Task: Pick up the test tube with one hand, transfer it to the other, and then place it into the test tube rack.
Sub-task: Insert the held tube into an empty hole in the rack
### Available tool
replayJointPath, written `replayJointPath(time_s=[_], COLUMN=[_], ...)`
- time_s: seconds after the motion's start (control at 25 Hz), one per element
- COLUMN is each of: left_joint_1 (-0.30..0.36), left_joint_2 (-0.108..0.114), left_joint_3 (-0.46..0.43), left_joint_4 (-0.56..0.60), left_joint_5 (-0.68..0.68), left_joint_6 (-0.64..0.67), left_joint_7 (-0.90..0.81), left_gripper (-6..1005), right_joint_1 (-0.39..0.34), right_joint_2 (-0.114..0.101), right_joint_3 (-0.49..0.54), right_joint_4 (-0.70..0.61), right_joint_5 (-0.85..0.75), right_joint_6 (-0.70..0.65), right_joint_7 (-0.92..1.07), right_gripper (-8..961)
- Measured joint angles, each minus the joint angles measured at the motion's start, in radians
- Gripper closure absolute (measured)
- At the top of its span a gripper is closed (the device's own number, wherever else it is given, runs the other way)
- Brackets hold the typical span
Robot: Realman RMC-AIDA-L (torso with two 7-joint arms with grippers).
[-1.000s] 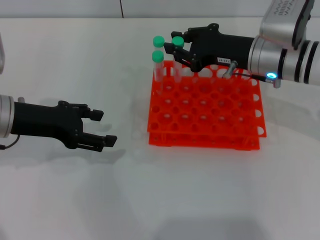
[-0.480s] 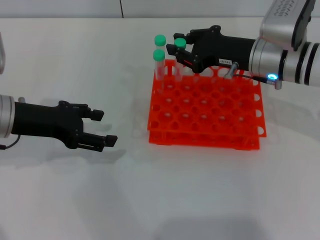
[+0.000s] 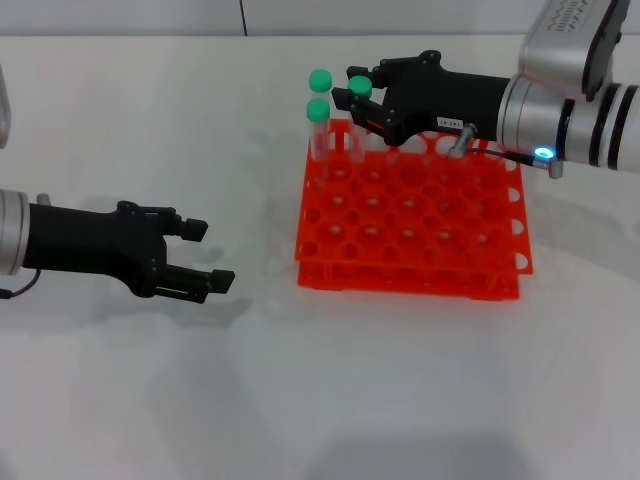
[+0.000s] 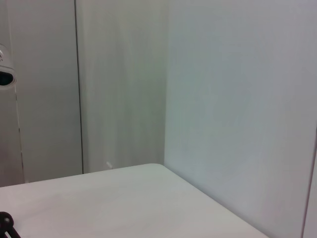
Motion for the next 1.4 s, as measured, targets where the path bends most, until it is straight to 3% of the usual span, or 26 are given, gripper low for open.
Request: replayJointPath(time_s=[1.4], left_joint_1=[-0.020], left_joint_2=[0.001], left_joint_3=[0.009], left_joint_4=[-0.014], left_joint_5=[0.002], left_joint_6=[-0.003], left_joint_7=[0.000], left_gripper=[132], right_joint_1=[0.006], right_joint_2=[-0.001], right_joint_3=[0.000], right_joint_4=[0.013], right_joint_5=[0.000], right_joint_6=[0.010], right_joint_7=[0.003], right_gripper=[666])
